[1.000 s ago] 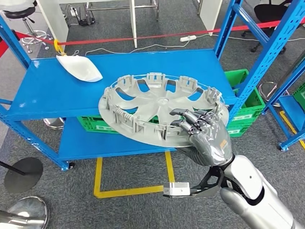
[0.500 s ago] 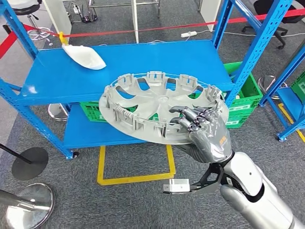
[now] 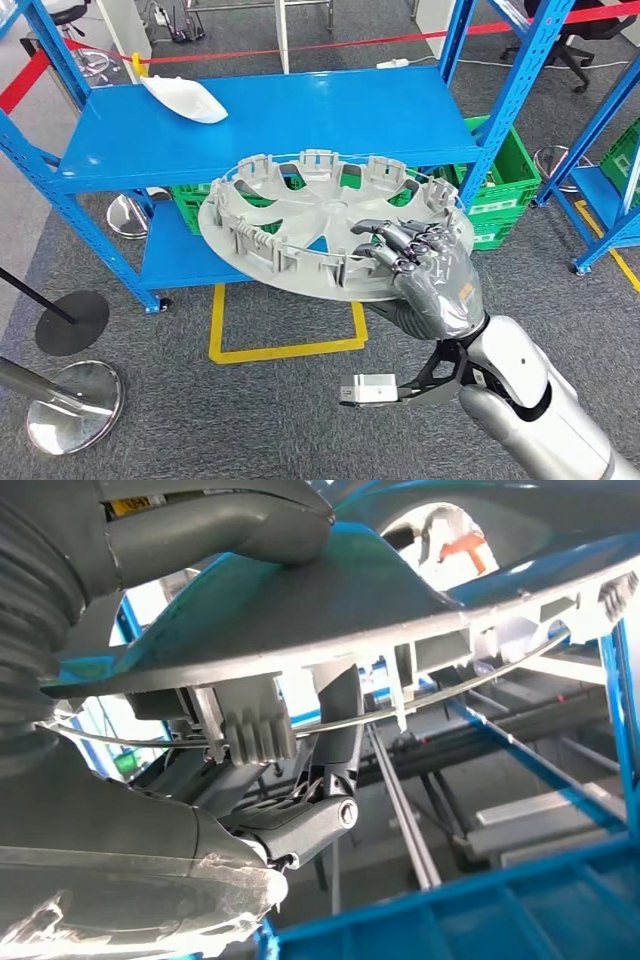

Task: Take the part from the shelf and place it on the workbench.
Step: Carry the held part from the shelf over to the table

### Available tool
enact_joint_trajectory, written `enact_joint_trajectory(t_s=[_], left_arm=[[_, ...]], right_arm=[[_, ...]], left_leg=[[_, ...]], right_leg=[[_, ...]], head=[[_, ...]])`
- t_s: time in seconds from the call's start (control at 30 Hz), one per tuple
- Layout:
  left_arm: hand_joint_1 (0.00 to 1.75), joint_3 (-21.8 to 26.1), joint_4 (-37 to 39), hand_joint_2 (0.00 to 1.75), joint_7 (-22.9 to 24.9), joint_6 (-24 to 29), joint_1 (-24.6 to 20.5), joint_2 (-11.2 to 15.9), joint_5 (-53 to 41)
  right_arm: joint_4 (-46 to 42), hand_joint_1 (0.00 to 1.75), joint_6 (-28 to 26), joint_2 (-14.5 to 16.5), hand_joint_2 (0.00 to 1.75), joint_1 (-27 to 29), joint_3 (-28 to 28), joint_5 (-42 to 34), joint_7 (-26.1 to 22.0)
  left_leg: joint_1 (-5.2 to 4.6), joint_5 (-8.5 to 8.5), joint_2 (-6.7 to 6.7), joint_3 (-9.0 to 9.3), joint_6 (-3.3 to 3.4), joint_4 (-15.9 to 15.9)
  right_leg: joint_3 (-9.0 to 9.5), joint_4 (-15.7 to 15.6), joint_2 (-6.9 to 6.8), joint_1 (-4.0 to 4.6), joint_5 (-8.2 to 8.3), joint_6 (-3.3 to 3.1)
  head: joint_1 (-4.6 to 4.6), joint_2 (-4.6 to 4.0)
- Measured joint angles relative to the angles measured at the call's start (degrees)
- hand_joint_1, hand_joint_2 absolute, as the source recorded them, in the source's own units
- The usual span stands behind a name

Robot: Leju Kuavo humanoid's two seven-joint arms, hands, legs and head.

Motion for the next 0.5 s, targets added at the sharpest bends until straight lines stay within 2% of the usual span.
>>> enact_joint_trajectory(t_s=[0.07, 0.1, 0.13, 0.17, 0.2, 0.23, 0.27, 0.3, 0.33, 0.37, 0.4, 0.43, 0.47, 0.5], left_arm=[[0.00, 0.17, -0.01, 0.00, -0.02, -0.04, 0.04, 0.01, 0.01], [0.00, 0.27, -0.01, 0.00, -0.01, -0.06, 0.09, 0.00, 0.01], [0.00, 0.36, -0.01, 0.00, 0.04, -0.06, 0.16, 0.01, 0.03], [0.00, 0.44, -0.01, 0.00, 0.13, -0.06, 0.17, 0.02, 0.04], [0.00, 0.49, -0.01, 0.00, 0.23, -0.06, 0.16, 0.01, 0.06], [0.00, 0.52, -0.01, 0.00, 0.36, -0.09, 0.10, 0.01, 0.11], [0.00, 0.60, -0.01, 0.00, 0.45, -0.16, 0.03, 0.01, 0.17], [0.00, 0.71, -0.01, 0.00, 0.51, -0.31, -0.01, 0.01, 0.22], [0.00, 0.86, -0.01, 0.00, 0.54, -0.46, -0.04, 0.02, 0.26], [0.00, 1.04, -0.03, 0.00, 0.54, -0.63, -0.09, 0.02, 0.26], [0.00, 1.22, -0.07, 0.00, 0.54, -0.82, -0.17, 0.02, 0.26], [0.00, 1.36, -0.17, 0.00, 0.55, -0.97, -0.33, 0.02, 0.22], [0.00, 1.49, -0.27, 0.00, 0.55, -1.12, -0.57, -0.01, 0.17], [0.00, 1.60, -0.38, 0.00, 0.56, -1.24, -0.77, -0.04, 0.11]], right_arm=[[0.01, 1.75, 0.06, 0.00, 1.75, -0.12, 0.00, -0.15, -0.02], [0.02, 1.75, 0.12, 0.02, 1.75, -0.21, 0.00, -0.26, -0.01], [0.03, 1.75, 0.19, 0.04, 1.75, -0.27, 0.00, -0.36, -0.01], [0.03, 1.75, 0.34, 0.07, 1.75, -0.33, 0.00, -0.34, 0.03], [0.03, 1.75, 0.58, 0.09, 1.75, -0.33, 0.02, -0.10, 0.20], [0.06, 1.75, 0.90, 0.09, 1.75, -0.32, 0.06, 0.37, 0.50], [0.13, 1.75, 1.26, 0.10, 1.75, -0.33, 0.15, 0.98, 0.90], [0.22, 1.75, 1.59, 0.10, 1.75, -0.33, 0.26, 1.57, 1.39], [0.35, 1.75, 1.87, 0.12, 1.75, -0.33, 0.36, 2.07, 1.87], [0.50, 1.75, 2.04, 0.14, 1.75, -0.36, 0.44, 2.46, 2.28], [0.61, 1.75, 2.16, 0.17, 1.75, -0.41, 0.47, 2.81, 2.63], [0.69, 1.75, 2.23, 0.20, 1.75, -0.50, 0.47, 3.13, 2.93], [0.77, 1.75, 2.26, 0.22, 1.75, -0.61, 0.47, 3.40, 3.17], [0.81, 1.75, 2.28, 0.25, 1.75, -0.69, 0.47, 3.62, 3.37]], left_leg=[[0.16, 0.75, -0.03, -0.39, -0.72, -0.19], [0.21, -0.29, -0.04, -0.90, -1.06, 0.47], [0.23, -2.47, -0.05, -1.65, -1.36, 2.22], [0.29, -5.57, -0.02, -2.64, -1.60, 5.15], [0.30, -8.66, -0.01, -3.72, -1.81, 9.06], [0.32, -10.76, 0.00, -4.70, -1.96, 13.17], [0.32, -11.42, 0.01, -5.19, -2.05, 16.34], [0.32, -10.74, 0.03, -4.83, -2.09, 17.82], [0.32, -9.29, 0.15, -3.43, -2.07, 17.21], [0.32, -7.87, 0.54, -0.99, -2.04, 14.59], [0.27, -7.26, 1.52, 2.32, -1.97, 10.57], [0.14, -7.56, 2.47, 5.51, -1.73, 6.25], [0.05, -8.27, 3.24, 7.76, -1.33, 2.87], [-0.07, -8.95, 3.56, 9.00, -0.86, 0.72]], right_leg=[[-1.23, -0.08, -0.05, 0.06, 0.78, -0.82], [-1.86, -0.06, -0.10, 0.00, 1.29, -1.47], [-2.50, -0.13, -0.14, -0.13, 1.95, -2.05], [-3.21, -0.15, -0.16, -0.21, 2.62, -2.43], [-3.95, -0.13, -0.15, -0.22, 3.36, -2.65], [-4.75, -0.10, -0.17, -0.22, 4.09, -2.65], [-5.60, -0.06, -0.32, -0.21, 4.77, -2.61], [-6.44, -0.02, -0.54, -0.21, 5.39, -2.53], [-7.20, 0.03, -0.81, -0.21, 5.96, -2.42], [-7.84, 0.11, -1.12, -0.22, 6.45, -2.27], [-8.33, 0.24, -1.38, -0.13, 6.83, -2.08], [-8.69, 0.49, -1.70, -0.01, 7.11, -1.83], [-8.95, 0.75, -2.12, 0.13, 7.36, -1.53], [-9.10, 0.92, -2.67, 0.23, 7.58, -1.24]], head=[[0.14, 0.00], [0.05, 0.01], [-0.08, 0.01], [-0.18, 0.01], [-0.27, 0.01], [-0.28, 0.01], [-0.27, 0.01], [-0.28, 0.01], [-0.28, 0.01], [-0.28, 0.01], [-0.31, 0.01], [-0.29, 0.01], [-0.27, 0.01], [-0.25, 0.01]])
